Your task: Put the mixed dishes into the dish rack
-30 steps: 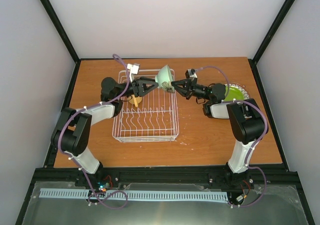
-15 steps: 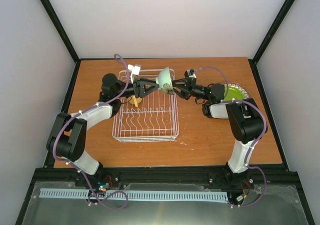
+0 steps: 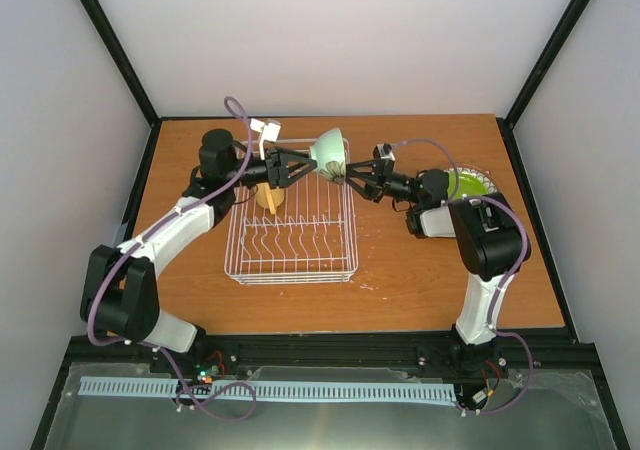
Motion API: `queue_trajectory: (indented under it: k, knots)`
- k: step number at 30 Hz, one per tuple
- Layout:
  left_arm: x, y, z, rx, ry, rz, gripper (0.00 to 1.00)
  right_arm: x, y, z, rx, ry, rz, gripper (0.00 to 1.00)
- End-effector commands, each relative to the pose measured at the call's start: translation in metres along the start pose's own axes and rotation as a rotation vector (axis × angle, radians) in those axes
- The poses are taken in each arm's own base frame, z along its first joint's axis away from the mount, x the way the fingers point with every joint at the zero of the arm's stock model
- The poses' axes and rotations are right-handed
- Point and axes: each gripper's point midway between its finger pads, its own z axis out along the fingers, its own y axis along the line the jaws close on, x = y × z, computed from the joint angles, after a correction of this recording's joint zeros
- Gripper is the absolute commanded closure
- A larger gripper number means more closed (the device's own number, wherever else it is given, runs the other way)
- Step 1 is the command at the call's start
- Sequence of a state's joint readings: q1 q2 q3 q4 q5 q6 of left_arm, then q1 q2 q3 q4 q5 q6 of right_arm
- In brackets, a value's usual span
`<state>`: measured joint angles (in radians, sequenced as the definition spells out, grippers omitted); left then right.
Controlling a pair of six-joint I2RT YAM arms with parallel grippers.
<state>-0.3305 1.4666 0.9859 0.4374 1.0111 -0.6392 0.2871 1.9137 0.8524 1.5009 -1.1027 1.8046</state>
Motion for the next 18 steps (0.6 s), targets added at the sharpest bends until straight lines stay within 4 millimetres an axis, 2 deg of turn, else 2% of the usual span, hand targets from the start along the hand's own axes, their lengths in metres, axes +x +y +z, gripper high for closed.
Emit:
queue_trajectory:
  k: [1, 7, 10, 15, 18]
  knots:
    - [-0.037, -0.022, -0.009, -0.058, -0.034, 0.164, 0.99, -0.002, 0.003, -0.018, -0.039, -0.034, -0.157, 0.58]
    - [-0.049, -0.018, -0.012, -0.157, -0.009, 0.218, 0.99, -0.015, -0.01, -0.042, -0.001, -0.094, -0.173, 0.59]
    - [-0.054, -0.01, -0.013, -0.226, 0.02, 0.233, 1.0, -0.023, -0.016, -0.066, 0.029, -0.156, -0.179, 0.61]
    - [-0.049, 0.016, -0.017, -0.362, 0.096, 0.192, 0.99, -0.035, -0.025, -0.105, 0.076, -0.261, -0.196, 0.66]
    - [-0.041, 0.036, -0.02, -0.452, 0.157, 0.159, 0.99, -0.039, -0.03, -0.12, 0.094, -0.293, -0.189, 0.68]
